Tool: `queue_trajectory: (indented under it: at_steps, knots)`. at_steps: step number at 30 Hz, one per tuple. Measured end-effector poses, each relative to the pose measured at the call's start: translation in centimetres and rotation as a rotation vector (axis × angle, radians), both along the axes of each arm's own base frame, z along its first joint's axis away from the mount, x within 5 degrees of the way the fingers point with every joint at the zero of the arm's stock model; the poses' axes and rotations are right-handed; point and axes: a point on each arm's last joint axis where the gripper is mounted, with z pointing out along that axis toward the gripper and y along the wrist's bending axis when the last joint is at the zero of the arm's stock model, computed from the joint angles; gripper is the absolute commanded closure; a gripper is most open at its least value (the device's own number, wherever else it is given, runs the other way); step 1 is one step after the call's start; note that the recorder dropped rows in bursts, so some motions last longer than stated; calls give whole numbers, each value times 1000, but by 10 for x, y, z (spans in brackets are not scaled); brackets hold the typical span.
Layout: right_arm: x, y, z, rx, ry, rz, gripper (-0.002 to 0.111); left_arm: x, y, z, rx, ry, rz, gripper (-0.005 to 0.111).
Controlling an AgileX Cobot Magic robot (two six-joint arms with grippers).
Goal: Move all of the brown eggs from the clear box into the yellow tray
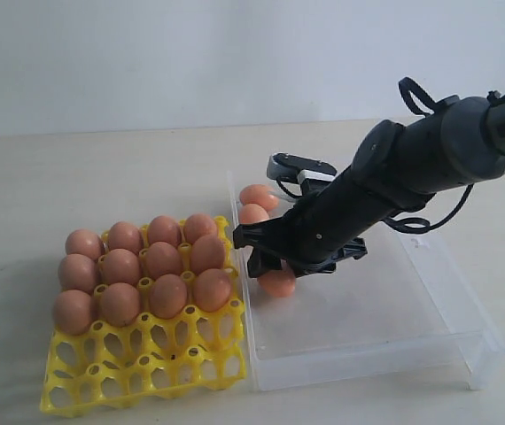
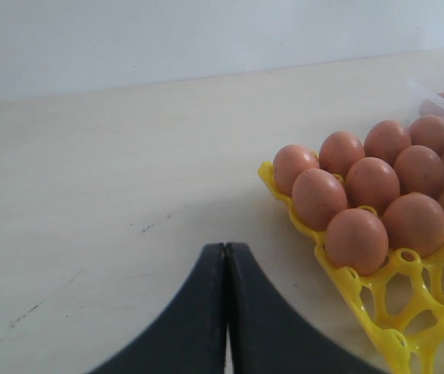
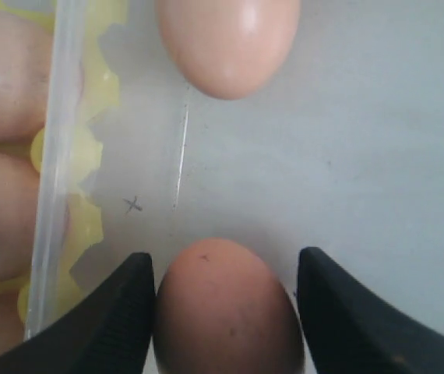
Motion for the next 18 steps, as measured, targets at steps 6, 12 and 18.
queue_trajectory:
  at_steps: [6,12,18]
  knots:
    - [1,0,-1,-4,-14,-1,83,0,0,0,0,0,0,107]
    - [1,0,-1,-12,-29,33,108,0,0,0,0,0,0,107]
    - [1,0,2,-10,-37,46,108,0,0,0,0,0,0,107]
